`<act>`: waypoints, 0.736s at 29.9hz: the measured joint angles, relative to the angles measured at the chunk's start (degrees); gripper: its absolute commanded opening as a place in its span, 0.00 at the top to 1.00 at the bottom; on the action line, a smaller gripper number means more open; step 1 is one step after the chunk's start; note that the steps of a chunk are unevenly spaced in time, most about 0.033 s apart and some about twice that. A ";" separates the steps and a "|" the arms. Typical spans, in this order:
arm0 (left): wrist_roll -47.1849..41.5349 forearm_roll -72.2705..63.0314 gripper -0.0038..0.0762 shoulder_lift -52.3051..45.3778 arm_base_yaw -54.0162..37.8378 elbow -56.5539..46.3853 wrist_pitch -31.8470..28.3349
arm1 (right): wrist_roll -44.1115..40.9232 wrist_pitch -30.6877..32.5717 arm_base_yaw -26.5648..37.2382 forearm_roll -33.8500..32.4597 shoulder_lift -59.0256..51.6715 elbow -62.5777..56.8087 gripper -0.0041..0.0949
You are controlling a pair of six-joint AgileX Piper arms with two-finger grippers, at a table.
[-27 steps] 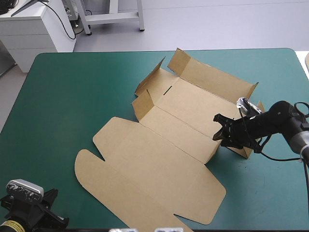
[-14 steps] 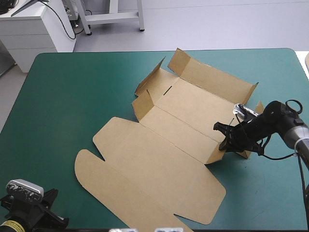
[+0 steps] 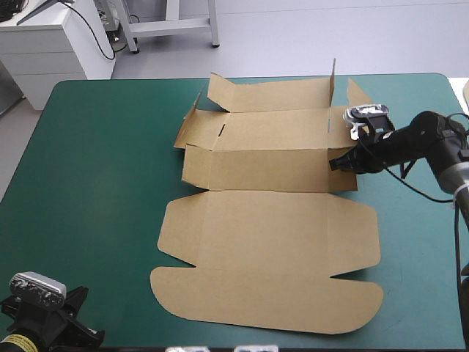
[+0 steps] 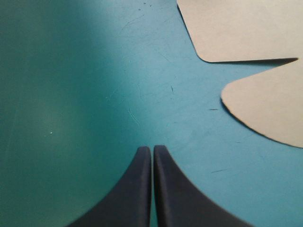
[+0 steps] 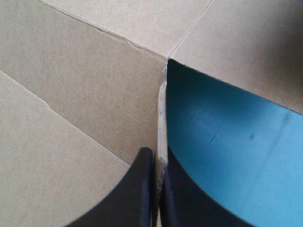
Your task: Fold the box
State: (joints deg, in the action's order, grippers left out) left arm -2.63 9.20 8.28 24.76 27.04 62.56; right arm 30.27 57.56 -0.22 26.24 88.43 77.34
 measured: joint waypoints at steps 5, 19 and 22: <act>0.00 0.00 0.96 0.00 0.00 0.00 0.00 | 4.78 3.40 -1.62 -4.83 4.63 10.38 0.98; -0.05 -0.04 0.96 0.00 0.00 0.00 0.00 | 19.44 8.54 -15.76 -20.20 19.46 29.91 0.98; -0.05 -0.04 0.96 0.00 -0.27 0.00 0.00 | 22.65 6.93 -19.27 -20.93 20.49 31.64 0.98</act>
State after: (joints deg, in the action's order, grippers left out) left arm -2.69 9.16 8.28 24.49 27.04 62.56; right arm 52.92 64.49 -19.49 5.31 108.91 108.98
